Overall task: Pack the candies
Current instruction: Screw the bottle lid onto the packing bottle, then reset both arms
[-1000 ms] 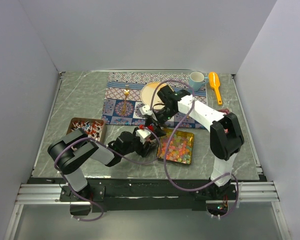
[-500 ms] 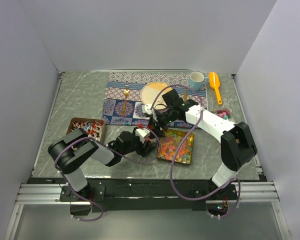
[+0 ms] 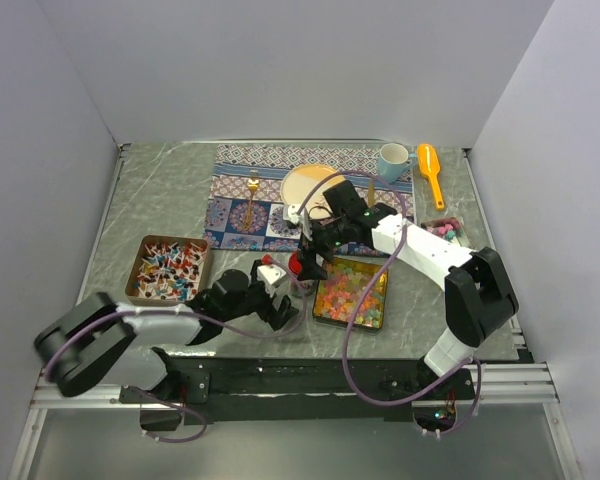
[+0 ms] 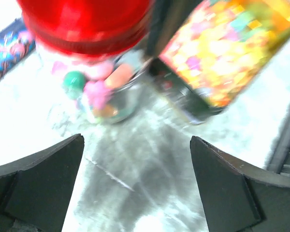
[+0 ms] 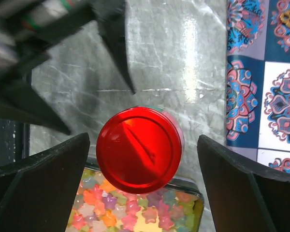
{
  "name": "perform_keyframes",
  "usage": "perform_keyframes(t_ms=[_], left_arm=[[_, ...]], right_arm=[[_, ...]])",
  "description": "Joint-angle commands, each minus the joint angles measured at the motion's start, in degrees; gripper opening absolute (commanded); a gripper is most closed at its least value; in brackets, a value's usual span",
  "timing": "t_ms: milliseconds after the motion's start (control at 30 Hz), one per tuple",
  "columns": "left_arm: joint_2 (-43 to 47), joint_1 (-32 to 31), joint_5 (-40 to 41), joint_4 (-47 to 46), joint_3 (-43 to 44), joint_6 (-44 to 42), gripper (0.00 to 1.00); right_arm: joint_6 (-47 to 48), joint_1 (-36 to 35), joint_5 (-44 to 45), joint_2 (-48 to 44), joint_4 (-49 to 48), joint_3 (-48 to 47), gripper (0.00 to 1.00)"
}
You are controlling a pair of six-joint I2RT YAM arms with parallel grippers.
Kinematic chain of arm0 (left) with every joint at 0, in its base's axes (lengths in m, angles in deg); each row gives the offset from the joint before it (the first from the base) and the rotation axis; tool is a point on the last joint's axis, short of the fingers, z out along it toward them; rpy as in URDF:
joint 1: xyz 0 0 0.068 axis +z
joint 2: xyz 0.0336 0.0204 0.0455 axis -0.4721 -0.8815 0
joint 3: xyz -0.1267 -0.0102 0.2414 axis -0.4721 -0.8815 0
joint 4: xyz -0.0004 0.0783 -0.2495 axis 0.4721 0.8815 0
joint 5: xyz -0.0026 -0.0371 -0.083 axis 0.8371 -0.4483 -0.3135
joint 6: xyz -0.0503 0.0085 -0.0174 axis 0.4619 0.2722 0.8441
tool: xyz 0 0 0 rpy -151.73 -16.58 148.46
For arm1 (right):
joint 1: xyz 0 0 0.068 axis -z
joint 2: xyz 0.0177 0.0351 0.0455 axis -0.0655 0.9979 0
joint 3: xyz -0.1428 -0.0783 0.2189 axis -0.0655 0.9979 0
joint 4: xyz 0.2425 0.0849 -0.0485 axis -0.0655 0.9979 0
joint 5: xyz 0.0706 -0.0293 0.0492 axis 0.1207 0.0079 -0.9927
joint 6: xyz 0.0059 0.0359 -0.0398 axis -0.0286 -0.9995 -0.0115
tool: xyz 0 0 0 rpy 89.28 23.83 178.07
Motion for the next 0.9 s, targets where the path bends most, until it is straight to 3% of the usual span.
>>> perform_keyframes(t_ms=[0,100,233,367,400,467,500,600,733,867], left_arm=[[7.4,-0.4,-5.0,6.5,0.8,1.9,0.97],[13.7,-0.5,-7.3,9.6,1.9,1.0,0.97],[20.3,-0.4,-3.6,18.2,6.2,-1.4,0.97],[24.4,0.5,2.9,26.6,11.2,-3.8,0.97],[24.9,1.8,4.5,27.3,13.1,-5.9,0.97],[25.8,3.7,9.2,28.4,16.7,-7.5,0.97],[25.8,6.1,9.9,29.3,17.9,-7.4,0.97],[23.9,12.8,17.2,29.4,22.5,-6.6,0.97],[19.0,22.6,20.3,26.3,27.5,-6.9,0.97],[15.5,31.5,20.3,23.8,31.2,-5.5,0.97]], right_arm=[[-2.1,-0.3,-2.6,-1.4,-1.2,-4.2,1.00],[-2.8,-0.3,-3.9,-3.5,-0.7,-5.4,1.00],[-3.2,0.7,-2.8,-7.7,2.9,-7.4,1.00],[-24.9,6.5,13.6,-12.2,-6.4,-5.9,1.00],[-35.6,7.7,25.5,-12.5,-8.8,-5.6,1.00],[-43.4,10.4,36.9,-12.6,-9.0,-5.3,1.00],[-47.3,11.2,46.5,-13.1,-8.8,-5.1,1.00],[-46.6,12.2,54.8,-15.8,-8.3,-4.4,1.00],[-44.2,12.9,58.6,-18.8,-7.3,-4.1,1.00],[-47.0,15.8,55.9,-23.0,-7.3,-0.3,1.00]])
